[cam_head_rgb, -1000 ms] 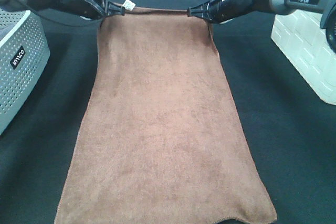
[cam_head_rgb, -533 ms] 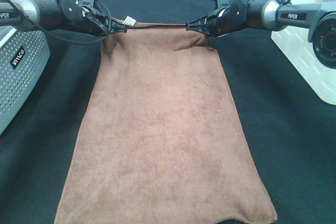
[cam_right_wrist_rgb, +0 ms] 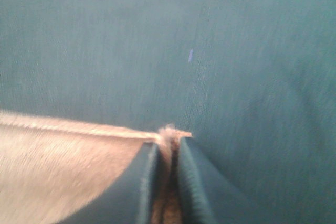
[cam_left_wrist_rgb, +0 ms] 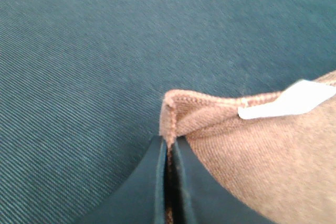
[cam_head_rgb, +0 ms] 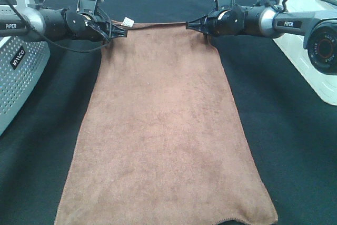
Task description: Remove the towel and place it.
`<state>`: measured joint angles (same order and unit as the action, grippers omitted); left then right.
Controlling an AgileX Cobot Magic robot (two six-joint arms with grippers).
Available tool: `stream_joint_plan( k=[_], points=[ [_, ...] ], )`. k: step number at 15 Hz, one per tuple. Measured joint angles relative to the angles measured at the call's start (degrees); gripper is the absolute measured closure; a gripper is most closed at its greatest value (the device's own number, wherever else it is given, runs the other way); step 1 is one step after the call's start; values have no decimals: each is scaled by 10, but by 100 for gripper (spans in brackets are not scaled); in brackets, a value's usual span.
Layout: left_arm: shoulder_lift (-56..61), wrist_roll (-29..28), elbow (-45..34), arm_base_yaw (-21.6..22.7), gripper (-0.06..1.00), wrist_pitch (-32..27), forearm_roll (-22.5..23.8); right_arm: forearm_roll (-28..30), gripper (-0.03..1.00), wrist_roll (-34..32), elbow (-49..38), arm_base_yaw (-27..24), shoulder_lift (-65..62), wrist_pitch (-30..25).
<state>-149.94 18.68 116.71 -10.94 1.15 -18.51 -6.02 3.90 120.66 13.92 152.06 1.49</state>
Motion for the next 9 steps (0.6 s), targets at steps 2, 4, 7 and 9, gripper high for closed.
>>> stream_joint_plan(
  k=[2,4,7,9],
  points=[
    [-2,0,0,0,94,15,1,0,76,-1,1,0,2,9],
    [-5,0,0,0,94,23,1,0,70,-2,1,0,11,21],
    [-13,0,0,0,92,34,1,0,53,-15,1,-3,21,31],
    [-22,0,0,0,80,36,1,0,43,-15,1,-8,26,42]
  ],
)
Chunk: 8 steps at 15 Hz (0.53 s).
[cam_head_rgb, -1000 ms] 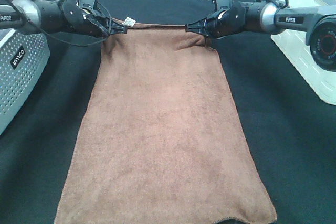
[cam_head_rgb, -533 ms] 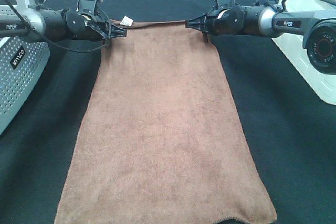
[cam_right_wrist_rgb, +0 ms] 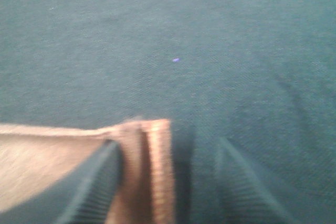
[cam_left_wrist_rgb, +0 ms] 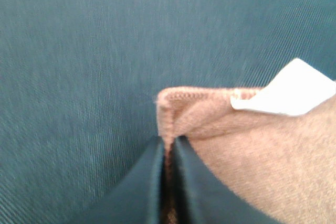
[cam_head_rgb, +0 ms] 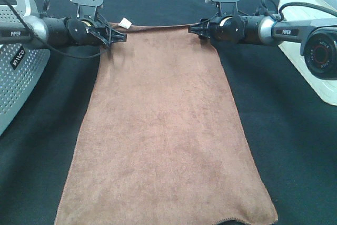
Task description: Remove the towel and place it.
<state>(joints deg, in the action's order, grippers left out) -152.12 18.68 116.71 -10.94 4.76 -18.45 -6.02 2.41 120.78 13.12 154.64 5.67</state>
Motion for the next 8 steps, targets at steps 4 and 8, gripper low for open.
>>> stream_joint_plan(
  k=[4,8],
  points=[
    [-5,-2,0,2,40,43,1,0,41,-3,0,-19,1,13],
    [-5,-2,0,2,38,45,0,0,40,-36,0,-22,1,15]
  ],
)
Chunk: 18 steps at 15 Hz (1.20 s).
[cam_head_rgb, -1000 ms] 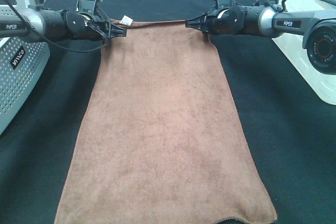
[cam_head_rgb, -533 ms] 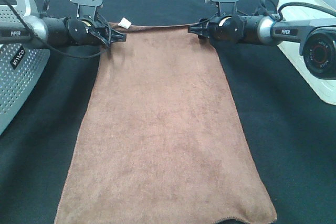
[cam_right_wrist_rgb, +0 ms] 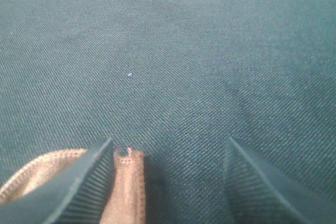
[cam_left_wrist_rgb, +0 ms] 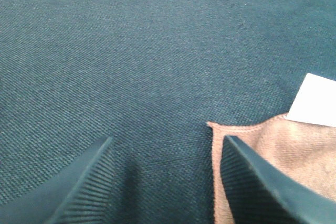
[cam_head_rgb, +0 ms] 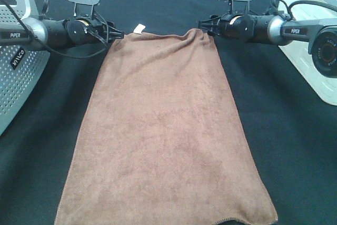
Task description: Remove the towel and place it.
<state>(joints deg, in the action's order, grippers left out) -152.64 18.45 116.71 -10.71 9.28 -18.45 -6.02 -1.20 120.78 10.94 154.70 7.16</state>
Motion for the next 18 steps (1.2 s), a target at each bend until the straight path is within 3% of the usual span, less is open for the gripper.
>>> stream_joint_plan(
  k=[6,10,18],
  points=[
    [0,-30,0,0,38,-18,2,0,40,-1,0,0,0,-33],
    [-23,-33,0,-7,38,-22,40,0,40,-1,0,0,0,-64],
    [-35,-35,2,-5,39,0,49,6,40,-1,3,0,-1,-113]
  ],
)
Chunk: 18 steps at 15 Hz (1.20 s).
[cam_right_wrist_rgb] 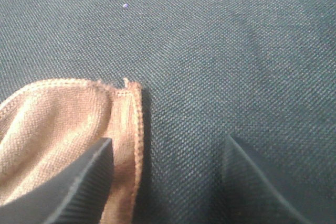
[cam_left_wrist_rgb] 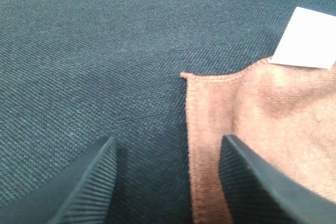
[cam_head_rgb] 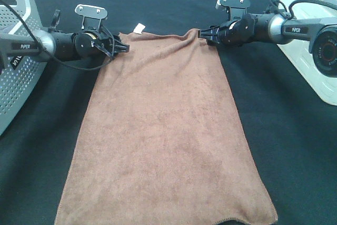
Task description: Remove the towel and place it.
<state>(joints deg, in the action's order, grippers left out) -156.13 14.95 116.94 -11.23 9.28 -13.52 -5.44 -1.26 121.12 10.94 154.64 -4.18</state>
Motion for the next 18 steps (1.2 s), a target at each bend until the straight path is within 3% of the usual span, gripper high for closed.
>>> stream_joint_plan(
  k=[18],
  points=[
    [16,5,0,49,39,-53,-3,29,41,1,3,0,-1,-21]
  ],
)
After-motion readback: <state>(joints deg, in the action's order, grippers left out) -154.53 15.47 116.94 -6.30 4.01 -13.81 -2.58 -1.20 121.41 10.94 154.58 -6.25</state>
